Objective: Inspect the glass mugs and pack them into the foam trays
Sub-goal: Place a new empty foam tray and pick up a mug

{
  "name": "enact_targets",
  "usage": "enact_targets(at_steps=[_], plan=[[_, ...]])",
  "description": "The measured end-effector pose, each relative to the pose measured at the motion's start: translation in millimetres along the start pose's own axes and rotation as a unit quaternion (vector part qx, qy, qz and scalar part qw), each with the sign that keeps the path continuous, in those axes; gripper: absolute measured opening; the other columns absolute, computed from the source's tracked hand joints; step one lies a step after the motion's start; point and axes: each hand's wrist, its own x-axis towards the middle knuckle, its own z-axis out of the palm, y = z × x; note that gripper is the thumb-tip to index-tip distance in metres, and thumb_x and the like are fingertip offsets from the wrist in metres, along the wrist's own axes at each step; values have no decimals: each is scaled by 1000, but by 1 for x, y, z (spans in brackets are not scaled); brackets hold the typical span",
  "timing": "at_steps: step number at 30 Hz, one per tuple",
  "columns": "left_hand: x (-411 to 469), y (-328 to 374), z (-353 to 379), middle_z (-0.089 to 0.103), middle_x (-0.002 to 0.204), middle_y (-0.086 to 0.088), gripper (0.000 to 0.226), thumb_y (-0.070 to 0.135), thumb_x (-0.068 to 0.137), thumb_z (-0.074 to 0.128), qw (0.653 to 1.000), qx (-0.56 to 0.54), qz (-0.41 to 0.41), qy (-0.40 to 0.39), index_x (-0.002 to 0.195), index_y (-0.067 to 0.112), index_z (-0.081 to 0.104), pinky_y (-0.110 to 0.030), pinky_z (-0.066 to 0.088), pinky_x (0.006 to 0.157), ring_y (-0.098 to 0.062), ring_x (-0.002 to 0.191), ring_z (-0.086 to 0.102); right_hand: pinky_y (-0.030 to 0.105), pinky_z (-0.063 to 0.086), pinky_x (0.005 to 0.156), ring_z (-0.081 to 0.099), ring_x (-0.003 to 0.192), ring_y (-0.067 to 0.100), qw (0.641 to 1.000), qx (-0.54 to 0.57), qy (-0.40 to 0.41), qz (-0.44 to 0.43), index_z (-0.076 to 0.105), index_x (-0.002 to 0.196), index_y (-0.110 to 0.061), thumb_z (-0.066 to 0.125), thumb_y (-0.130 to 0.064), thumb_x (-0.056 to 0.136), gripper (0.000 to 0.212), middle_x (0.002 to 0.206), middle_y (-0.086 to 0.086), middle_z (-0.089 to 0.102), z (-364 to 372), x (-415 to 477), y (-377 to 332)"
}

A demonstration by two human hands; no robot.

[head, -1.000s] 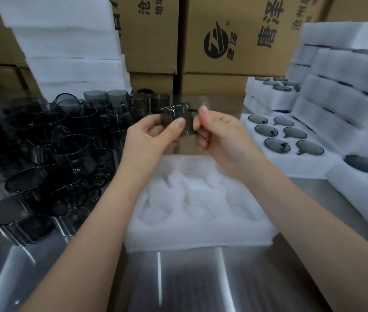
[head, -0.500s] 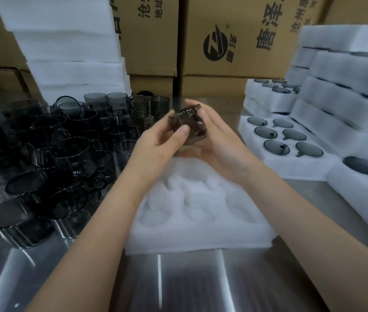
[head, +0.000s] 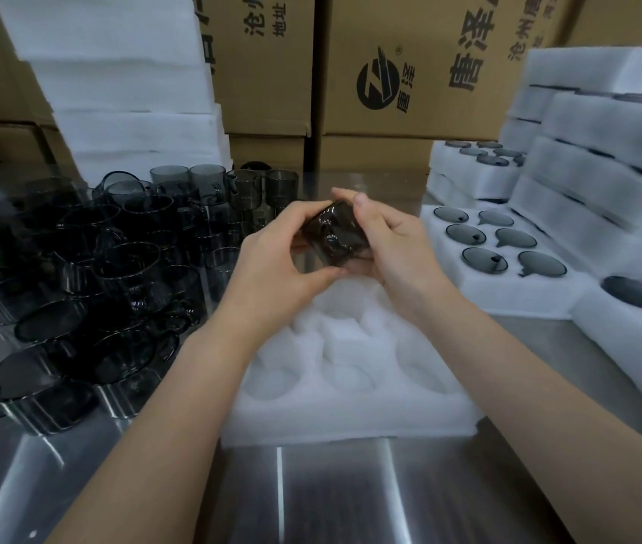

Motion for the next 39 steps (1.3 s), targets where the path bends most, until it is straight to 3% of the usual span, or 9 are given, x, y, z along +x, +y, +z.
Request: enact_targets(at_steps=[6, 10, 13, 17, 22, 25, 30, 34, 39], plan=[[-3, 2, 0, 56, 137, 7, 67, 1, 72, 82, 999, -23, 30, -14, 124, 32, 52, -29, 43, 109, -1, 126, 52, 38, 59, 61, 71, 87, 29, 990, 123, 0, 73, 68, 115, -2, 50, -23, 102, 30, 104, 21, 71, -8, 4, -3], [-1, 3, 0, 56, 135, 12, 72, 0, 75, 78, 1000, -25, -1, -6, 119, 46, 45, -11, 41, 99, 11, 120, 50, 38, 59, 71, 70, 99, 31, 960, 203, -109, 158, 60, 126, -3, 45, -45, 100, 52, 116, 22, 69, -7, 4, -3], [1, 2, -1, 59, 124, 11, 68, 1, 74, 78, 999, -9, -31, 12, 128, 31, 49, -1, 39, 87, 14, 110, 53, 41, 58, 80, 66, 111, 35, 945, 207, -193, 167, 53, 135, -5, 45, -57, 94, 67, 123, 23, 65, -8, 5, -2], [1, 5, -1, 50, 127, 15, 79, 21, 72, 83, 998, 62, -26, -3, 140, 26, 44, -17, 36, 103, -7, 123, 45, 42, 59, 77, 71, 98, 36, 976, 124, -142, 110, 65, 119, -7, 50, -56, 93, 57, 111, 21, 71, -6, 4, -1], [-1, 12, -2, 62, 117, 17, 65, 36, 67, 80, 999, 38, 5, 28, 127, 32, 56, -33, 46, 100, -8, 113, 56, 36, 59, 66, 73, 89, 29, 994, 69, -59, 62, 71, 105, -9, 47, -48, 99, 46, 99, 17, 75, -2, 2, 1], [-2, 10, -4, 63, 109, 25, 65, 25, 63, 88, 1000, 10, 13, 23, 118, 38, 56, -27, 48, 97, -2, 107, 58, 32, 58, 59, 73, 83, 30, 992, 93, -34, 76, 70, 105, -6, 45, -40, 103, 42, 97, 20, 74, -4, 3, -1], [-2, 4, -3, 58, 131, 14, 71, 5, 66, 85, 998, -41, 35, 13, 122, 33, 53, -30, 43, 107, -1, 124, 53, 35, 59, 64, 71, 94, 32, 977, 168, -72, 107, 65, 115, -2, 46, -39, 101, 44, 110, 23, 70, -8, 5, -3], [-1, 6, -1, 48, 146, 7, 75, -6, 68, 75, 999, -38, 24, 15, 111, 48, 45, -6, 41, 93, 8, 126, 47, 37, 53, 84, 59, 111, 28, 927, 248, -213, 185, 55, 135, -10, 45, -59, 94, 66, 129, 16, 61, -6, 6, -2], [-1, 9, -1, 45, 146, 11, 73, 15, 65, 88, 1000, -3, 0, -7, 113, 47, 44, -17, 41, 101, 5, 128, 44, 38, 58, 75, 68, 98, 29, 942, 223, -198, 157, 72, 111, -12, 56, -52, 90, 48, 113, 17, 69, -8, 6, -1]])
